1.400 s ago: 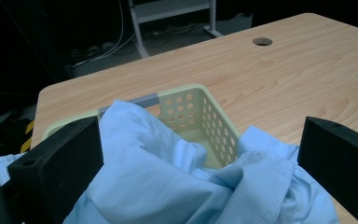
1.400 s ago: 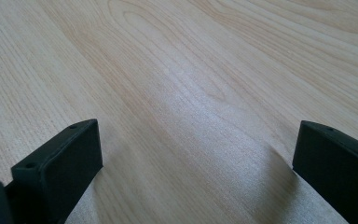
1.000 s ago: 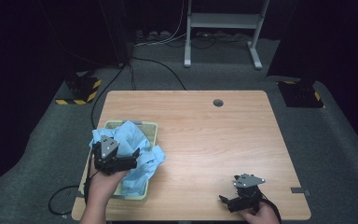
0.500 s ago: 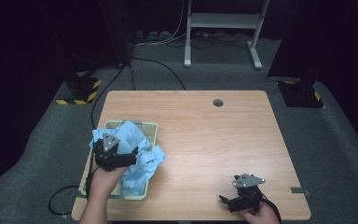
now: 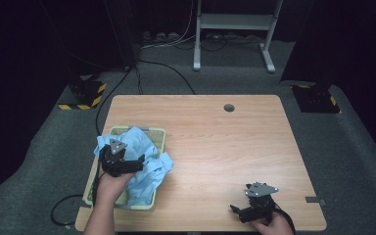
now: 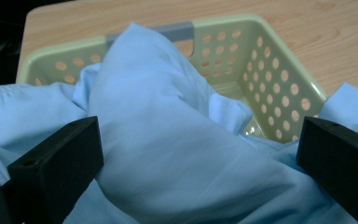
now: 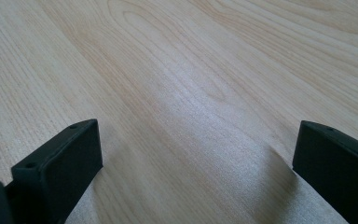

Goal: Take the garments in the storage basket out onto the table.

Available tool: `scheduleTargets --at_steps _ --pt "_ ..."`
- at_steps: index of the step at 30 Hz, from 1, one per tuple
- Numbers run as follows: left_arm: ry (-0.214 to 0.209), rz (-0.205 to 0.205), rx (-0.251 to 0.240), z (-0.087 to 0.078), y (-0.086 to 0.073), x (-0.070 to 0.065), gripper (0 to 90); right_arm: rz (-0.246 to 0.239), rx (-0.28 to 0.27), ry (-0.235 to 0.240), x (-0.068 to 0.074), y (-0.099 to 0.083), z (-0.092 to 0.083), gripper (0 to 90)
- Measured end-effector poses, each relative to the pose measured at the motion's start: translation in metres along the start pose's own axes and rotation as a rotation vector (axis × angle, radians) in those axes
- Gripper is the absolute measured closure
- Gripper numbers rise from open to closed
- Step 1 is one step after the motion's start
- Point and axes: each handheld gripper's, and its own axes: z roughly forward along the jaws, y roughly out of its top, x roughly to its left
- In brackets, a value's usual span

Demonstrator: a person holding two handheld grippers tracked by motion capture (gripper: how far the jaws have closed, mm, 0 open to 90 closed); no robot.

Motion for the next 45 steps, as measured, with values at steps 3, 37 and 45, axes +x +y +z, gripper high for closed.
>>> scheduleTargets --at_steps 3,37,45 --pt "0.01 0.001 0.013 0.005 -0.002 0.0 0.9 -0.002 0.001 0.0 0.0 0.0 0.0 1.1" --pt "0.029 -0.012 0.019 0.003 -0.004 0.005 2.7 -0.003 0.0 0.002 0.0 0.0 0.0 1.3" --pt "0.019 -0.032 0.056 0.007 -0.005 0.009 1.8 -0.007 0.003 0.0 0.001 0.0 0.0 1.3"
